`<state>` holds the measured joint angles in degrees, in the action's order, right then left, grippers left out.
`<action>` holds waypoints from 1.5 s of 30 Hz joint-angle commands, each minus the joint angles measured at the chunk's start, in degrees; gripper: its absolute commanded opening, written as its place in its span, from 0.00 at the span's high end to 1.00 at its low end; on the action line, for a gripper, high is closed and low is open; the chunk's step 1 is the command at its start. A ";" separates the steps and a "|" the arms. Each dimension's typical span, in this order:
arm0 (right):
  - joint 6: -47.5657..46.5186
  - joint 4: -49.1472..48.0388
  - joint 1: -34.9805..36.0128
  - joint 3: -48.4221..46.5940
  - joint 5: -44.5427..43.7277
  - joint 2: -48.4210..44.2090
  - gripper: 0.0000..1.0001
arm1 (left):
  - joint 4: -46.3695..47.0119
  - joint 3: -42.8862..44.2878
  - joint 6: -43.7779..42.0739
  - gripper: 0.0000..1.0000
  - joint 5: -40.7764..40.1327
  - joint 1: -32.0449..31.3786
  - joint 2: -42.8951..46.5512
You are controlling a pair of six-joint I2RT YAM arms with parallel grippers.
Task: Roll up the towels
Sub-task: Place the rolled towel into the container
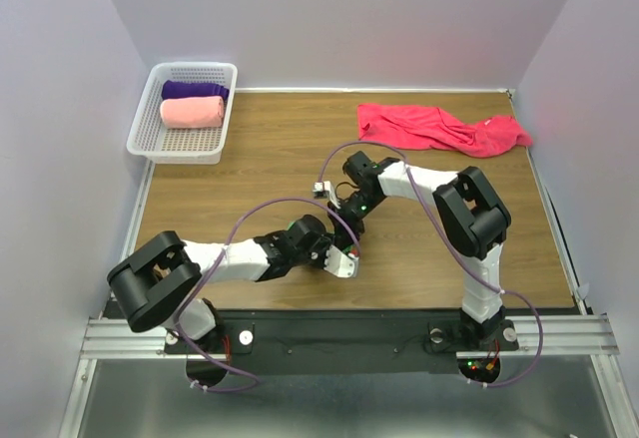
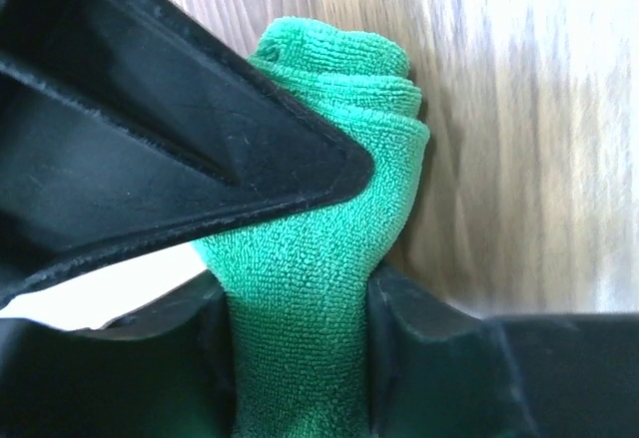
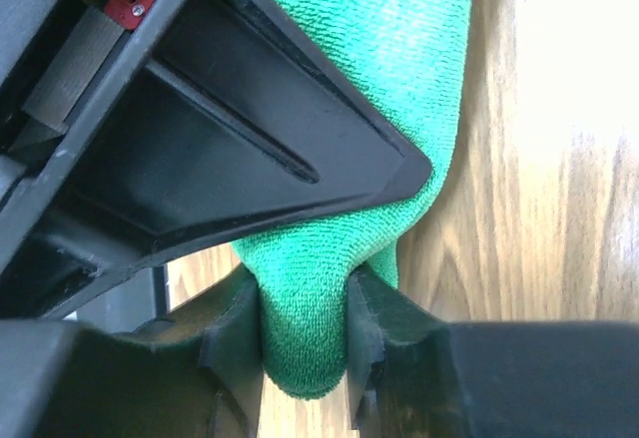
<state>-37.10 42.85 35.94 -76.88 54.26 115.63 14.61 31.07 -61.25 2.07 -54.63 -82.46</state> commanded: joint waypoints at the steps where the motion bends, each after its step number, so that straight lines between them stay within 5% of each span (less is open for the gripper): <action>1: -0.17 8.04 -0.69 -1.07 -0.03 0.91 0.62 | -8.98 0.48 4.29 0.70 0.83 0.23 -0.08; 2: 0.01 8.21 -1.22 -1.60 -0.47 0.65 0.48 | -9.60 0.57 5.17 0.76 0.66 0.23 0.45; 4: 0.62 8.65 -3.50 -3.01 -1.69 -0.49 0.36 | -12.23 0.48 6.14 0.84 0.92 0.23 2.82; 13: 0.80 12.52 -14.93 -11.97 -3.02 -1.99 0.23 | -23.56 0.39 4.31 1.00 0.04 1.19 16.51; 19: 1.60 14.01 -21.00 -14.09 -1.88 -4.98 0.22 | -35.00 10.49 -4.82 1.00 7.77 14.26 24.44; 24: 1.68 14.72 -23.02 -12.33 -1.44 -7.70 0.21 | -39.99 22.96 -16.51 1.00 17.43 33.48 25.24; 34: 2.47 15.16 -23.11 -10.75 -0.91 -7.97 0.20 | -41.24 54.75 -32.60 1.00 27.73 63.39 -0.03; 41: 3.53 15.25 -23.11 -10.75 -1.26 -7.09 0.19 | -52.22 82.18 -45.26 1.00 31.33 71.85 -23.78; 45: 4.06 15.25 -23.20 -11.18 -1.26 -5.60 0.19 | -47.93 83.02 -47.99 1.00 30.72 72.56 -30.56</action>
<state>-33.98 57.04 13.08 -87.53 52.10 109.25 -32.53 111.61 -103.57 30.20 17.91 -112.75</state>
